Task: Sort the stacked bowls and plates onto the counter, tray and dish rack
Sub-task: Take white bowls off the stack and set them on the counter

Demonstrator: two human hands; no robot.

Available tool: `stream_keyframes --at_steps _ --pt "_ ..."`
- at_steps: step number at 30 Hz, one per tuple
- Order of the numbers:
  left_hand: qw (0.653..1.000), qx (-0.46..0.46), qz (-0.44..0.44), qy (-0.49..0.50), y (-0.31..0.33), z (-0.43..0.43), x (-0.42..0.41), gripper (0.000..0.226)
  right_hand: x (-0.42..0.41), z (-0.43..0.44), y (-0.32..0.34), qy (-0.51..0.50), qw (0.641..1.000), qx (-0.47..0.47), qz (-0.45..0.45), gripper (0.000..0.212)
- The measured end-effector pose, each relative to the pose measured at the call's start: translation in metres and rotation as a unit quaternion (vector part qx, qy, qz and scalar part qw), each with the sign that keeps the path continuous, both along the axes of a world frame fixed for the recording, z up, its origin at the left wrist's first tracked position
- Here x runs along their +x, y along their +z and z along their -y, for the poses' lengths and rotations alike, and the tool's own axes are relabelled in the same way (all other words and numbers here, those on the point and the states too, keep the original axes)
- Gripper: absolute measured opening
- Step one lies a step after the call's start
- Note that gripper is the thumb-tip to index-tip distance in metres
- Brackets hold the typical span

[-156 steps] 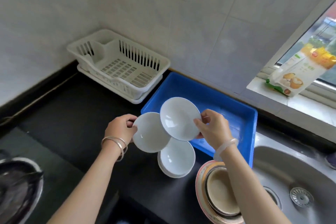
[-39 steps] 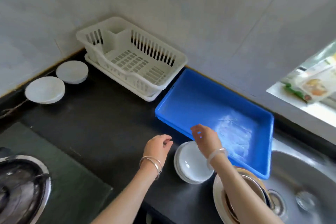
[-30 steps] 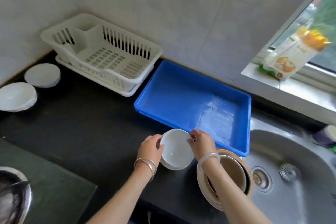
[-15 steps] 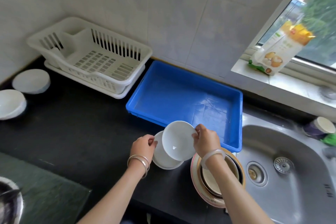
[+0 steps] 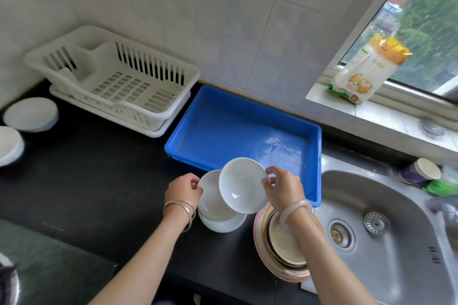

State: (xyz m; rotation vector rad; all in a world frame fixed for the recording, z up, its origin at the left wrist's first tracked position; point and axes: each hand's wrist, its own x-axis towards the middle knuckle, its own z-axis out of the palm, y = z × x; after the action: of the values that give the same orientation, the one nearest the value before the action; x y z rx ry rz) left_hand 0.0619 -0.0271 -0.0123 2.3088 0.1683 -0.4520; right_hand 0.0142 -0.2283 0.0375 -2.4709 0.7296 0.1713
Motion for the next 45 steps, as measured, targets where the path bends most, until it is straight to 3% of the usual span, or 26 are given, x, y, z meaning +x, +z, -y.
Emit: stream_keyframes --at_steps 8,16,24,30,35,45 --pt "0.995 -0.026 0.031 0.088 0.028 -0.07 0.034 0.014 0.034 -0.031 0.016 0.033 0.995 0.08 0.056 0.009" --pt "0.969 -0.055 0.021 0.24 0.008 -0.166 0.038 0.017 0.094 -0.102 -0.006 0.081 0.986 0.142 0.022 0.014" --pt "0.913 -0.077 0.028 0.399 -0.02 -0.246 0.045 0.022 0.153 -0.2 -0.044 0.126 0.974 0.185 -0.016 0.014" --pt "0.865 -0.106 0.021 0.491 -0.038 -0.286 0.058 0.022 0.195 -0.259 -0.073 0.118 0.97 0.207 -0.042 0.026" --pt "0.833 -0.123 0.02 0.538 -0.046 -0.306 0.069 0.023 0.22 -0.292 -0.088 0.133 0.971 0.194 -0.045 0.01" --pt "0.803 -0.157 0.019 0.574 -0.059 -0.319 0.079 0.023 0.245 -0.32 -0.107 0.113 0.974 0.188 -0.047 0.018"
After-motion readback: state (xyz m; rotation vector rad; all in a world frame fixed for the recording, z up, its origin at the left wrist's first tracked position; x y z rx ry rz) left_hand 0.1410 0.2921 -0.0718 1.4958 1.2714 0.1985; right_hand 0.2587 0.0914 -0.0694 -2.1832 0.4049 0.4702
